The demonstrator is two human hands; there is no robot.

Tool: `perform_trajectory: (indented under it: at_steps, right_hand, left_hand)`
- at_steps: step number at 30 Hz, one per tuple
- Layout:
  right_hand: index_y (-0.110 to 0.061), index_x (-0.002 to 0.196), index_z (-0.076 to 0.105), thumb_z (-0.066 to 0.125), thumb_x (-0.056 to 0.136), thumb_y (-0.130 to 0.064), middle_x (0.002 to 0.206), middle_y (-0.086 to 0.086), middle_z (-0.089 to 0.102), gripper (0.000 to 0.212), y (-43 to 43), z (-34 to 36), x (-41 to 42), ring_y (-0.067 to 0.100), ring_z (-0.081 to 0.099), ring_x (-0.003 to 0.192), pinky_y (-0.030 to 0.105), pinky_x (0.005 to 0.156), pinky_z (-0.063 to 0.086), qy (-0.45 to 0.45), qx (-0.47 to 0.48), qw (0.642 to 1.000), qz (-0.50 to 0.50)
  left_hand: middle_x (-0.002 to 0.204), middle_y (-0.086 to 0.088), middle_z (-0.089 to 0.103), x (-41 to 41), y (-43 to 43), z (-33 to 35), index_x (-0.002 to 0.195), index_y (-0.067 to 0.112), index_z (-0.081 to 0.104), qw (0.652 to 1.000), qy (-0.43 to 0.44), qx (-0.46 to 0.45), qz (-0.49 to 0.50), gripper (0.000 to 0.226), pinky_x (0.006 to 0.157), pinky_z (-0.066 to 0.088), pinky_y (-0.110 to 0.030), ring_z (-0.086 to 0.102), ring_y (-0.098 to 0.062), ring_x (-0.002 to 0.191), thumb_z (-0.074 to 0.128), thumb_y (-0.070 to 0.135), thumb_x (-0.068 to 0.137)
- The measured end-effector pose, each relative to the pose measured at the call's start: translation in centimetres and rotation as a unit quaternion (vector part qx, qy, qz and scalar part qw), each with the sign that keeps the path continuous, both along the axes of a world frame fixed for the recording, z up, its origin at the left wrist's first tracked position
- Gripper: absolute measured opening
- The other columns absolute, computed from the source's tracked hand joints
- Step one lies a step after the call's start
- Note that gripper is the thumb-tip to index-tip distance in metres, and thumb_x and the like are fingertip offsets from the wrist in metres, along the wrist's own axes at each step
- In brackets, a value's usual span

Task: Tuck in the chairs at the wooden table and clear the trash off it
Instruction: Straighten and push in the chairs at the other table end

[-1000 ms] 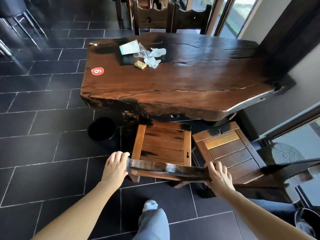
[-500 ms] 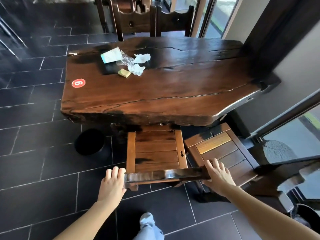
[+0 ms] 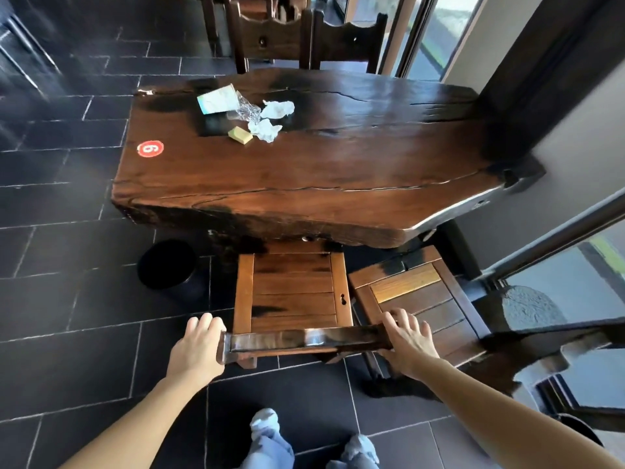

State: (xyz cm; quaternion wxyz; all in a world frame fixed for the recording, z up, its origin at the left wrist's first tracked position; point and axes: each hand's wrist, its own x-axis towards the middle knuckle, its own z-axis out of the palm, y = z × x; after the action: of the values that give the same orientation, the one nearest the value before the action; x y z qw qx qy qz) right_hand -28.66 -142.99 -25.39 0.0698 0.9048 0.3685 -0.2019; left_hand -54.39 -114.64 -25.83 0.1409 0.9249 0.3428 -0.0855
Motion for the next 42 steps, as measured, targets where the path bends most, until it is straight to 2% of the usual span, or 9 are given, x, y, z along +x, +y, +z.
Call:
perform_trajectory:
  at_steps: [5, 10, 18, 22, 28, 33, 36, 38, 42]
  right_hand:
    - [-0.026, 0.135, 0.027, 0.064, 0.082, -0.044, 0.143, 0.006, 0.028, 0.067, -0.9, -0.2, 0.9, 0.030, 0.030, 0.131, 0.055, 0.110, 0.024, -0.011, -0.003, 1.000, 0.025]
    - [-0.025, 0.134, 0.028, 0.066, 0.082, -0.040, 0.145, 0.005, 0.026, 0.066, -1.0, -0.3, 1.5, 0.031, 0.028, 0.133, 0.058, 0.111, 0.020, -0.008, 0.017, 0.999, 0.048]
    - [-0.021, 0.138, 0.022, 0.064, 0.085, -0.038, 0.155, 0.008, 0.010, 0.070, -0.6, -0.1, 5.2, 0.033, 0.006, 0.143, 0.067, 0.110, 0.010, 0.015, 0.002, 0.998, 0.054]
    - [-0.021, 0.136, 0.026, 0.066, 0.084, -0.037, 0.152, 0.009, 0.016, 0.067, -0.6, -0.5, 5.6, 0.034, 0.016, 0.140, 0.064, 0.111, 0.017, 0.018, 0.019, 0.998, 0.055]
    - [-0.023, 0.134, 0.027, 0.066, 0.084, -0.037, 0.143, 0.007, 0.028, 0.065, -0.8, -1.0, 5.5, 0.033, 0.034, 0.126, 0.052, 0.104, 0.037, 0.016, 0.036, 0.998, 0.054]
    - [-0.022, 0.135, 0.028, 0.067, 0.084, -0.035, 0.136, 0.008, 0.034, 0.066, -1.0, -1.4, 5.8, 0.032, 0.038, 0.121, 0.048, 0.096, 0.044, 0.004, 0.060, 0.996, 0.067]
    - [-0.022, 0.136, 0.027, 0.067, 0.084, -0.034, 0.135, 0.008, 0.034, 0.067, -1.2, -1.4, 5.5, 0.032, 0.037, 0.121, 0.048, 0.097, 0.043, 0.018, 0.064, 0.996, 0.058]
    - [-0.022, 0.137, 0.028, 0.067, 0.083, -0.035, 0.134, 0.007, 0.035, 0.068, -1.3, -1.3, 5.6, 0.031, 0.038, 0.120, 0.047, 0.099, 0.040, 0.016, 0.074, 0.995, 0.063]
    - [-0.022, 0.141, 0.030, 0.068, 0.079, -0.037, 0.146, 0.009, 0.032, 0.074, -1.6, -1.7, 5.8, 0.035, 0.030, 0.133, 0.053, 0.111, 0.025, 0.006, 0.104, 0.991, 0.079]
  left_hand:
    - [0.102, 0.005, 0.043, 0.4, -1.7, 0.1, 0.099, 0.022, 0.046, 0.999, 0.033, -0.001, 0.035, 0.048, 0.057, 0.037, -0.025, 0.040, -0.016, 0.096, 0.077, 0.017, 0.062]
    - [0.101, 0.006, 0.040, 1.1, -1.6, 0.2, 0.098, 0.024, 0.043, 0.997, 0.077, 0.016, 0.025, 0.056, 0.055, 0.037, -0.026, 0.039, -0.016, 0.098, 0.081, 0.028, 0.057]
    - [0.109, 0.003, 0.038, 4.0, -3.3, 0.2, 0.106, 0.023, 0.039, 0.992, 0.100, -0.004, 0.077, 0.059, 0.059, 0.039, -0.029, 0.035, -0.018, 0.104, 0.080, 0.023, 0.063]
    - [0.111, -0.003, 0.037, 4.9, -4.7, -0.5, 0.109, 0.019, 0.038, 0.982, 0.060, -0.010, 0.179, 0.058, 0.061, 0.040, -0.031, 0.032, -0.023, 0.106, 0.069, -0.005, 0.065]
    - [0.115, -0.007, 0.039, 5.2, -4.7, -0.8, 0.110, 0.018, 0.035, 0.975, 0.081, 0.010, 0.206, 0.061, 0.071, 0.043, -0.038, 0.035, -0.025, 0.108, 0.067, -0.007, 0.065]
    - [0.127, -0.012, 0.036, 5.7, -5.5, -0.5, 0.118, 0.013, 0.035, 0.969, 0.085, 0.000, 0.231, 0.058, 0.090, 0.041, -0.048, 0.030, -0.032, 0.120, 0.068, 0.007, 0.071]
    - [0.147, -0.009, 0.020, 6.8, -8.1, -0.4, 0.128, 0.017, 0.032, 0.962, 0.098, -0.024, 0.254, 0.071, 0.109, 0.016, -0.059, 0.002, -0.035, 0.138, 0.070, 0.040, 0.072]
    - [0.155, -0.008, 0.003, 8.4, -10.9, -0.6, 0.135, 0.016, 0.027, 0.975, 0.061, -0.026, 0.212, 0.076, 0.111, 0.002, -0.061, -0.011, -0.034, 0.142, 0.065, 0.046, 0.076]
    - [0.157, -0.006, -0.011, 13.9, -14.9, 0.0, 0.146, 0.017, 0.011, 0.998, -0.070, 0.001, 0.004, 0.085, 0.112, -0.001, -0.054, -0.009, -0.027, 0.143, 0.061, 0.043, 0.082]
